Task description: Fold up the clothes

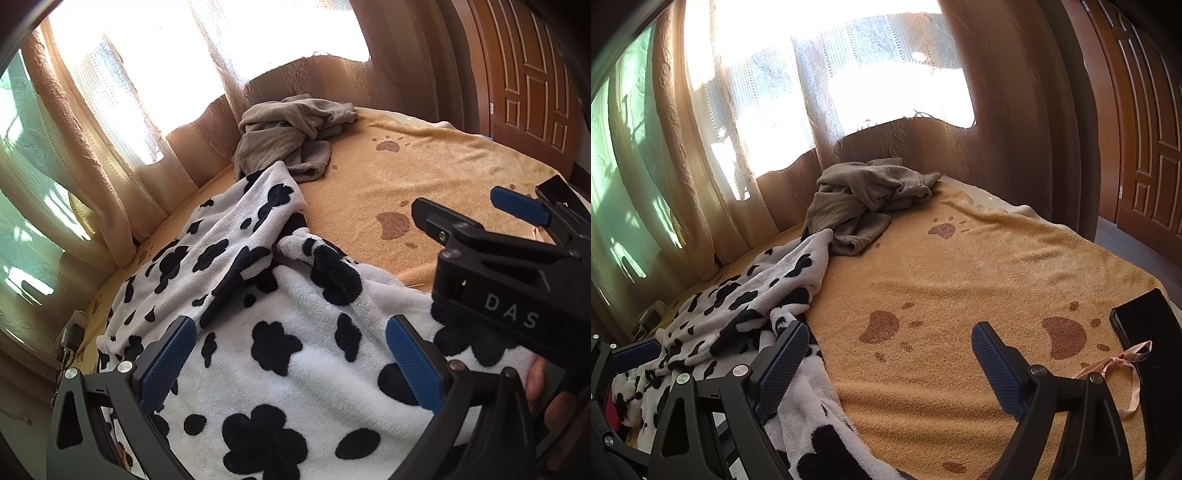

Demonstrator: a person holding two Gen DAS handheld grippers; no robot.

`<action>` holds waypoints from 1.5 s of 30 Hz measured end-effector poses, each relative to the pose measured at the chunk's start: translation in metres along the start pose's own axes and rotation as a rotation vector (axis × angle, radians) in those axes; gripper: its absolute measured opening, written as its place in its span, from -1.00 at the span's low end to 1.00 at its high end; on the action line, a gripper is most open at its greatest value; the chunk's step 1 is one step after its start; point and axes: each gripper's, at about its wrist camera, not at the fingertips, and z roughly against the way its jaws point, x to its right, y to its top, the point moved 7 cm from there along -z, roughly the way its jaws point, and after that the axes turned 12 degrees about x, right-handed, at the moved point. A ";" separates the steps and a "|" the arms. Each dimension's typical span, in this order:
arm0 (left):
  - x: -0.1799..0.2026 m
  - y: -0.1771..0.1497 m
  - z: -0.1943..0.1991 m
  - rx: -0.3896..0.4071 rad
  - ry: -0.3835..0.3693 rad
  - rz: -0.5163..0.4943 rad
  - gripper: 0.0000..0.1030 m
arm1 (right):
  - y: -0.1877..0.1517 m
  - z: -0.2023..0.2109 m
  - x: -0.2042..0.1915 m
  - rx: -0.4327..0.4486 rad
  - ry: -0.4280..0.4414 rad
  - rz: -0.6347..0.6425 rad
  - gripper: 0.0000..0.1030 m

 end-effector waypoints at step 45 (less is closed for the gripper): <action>0.072 0.071 0.005 0.165 -0.072 -0.155 1.00 | 0.064 0.070 0.106 0.328 -0.259 -0.178 0.79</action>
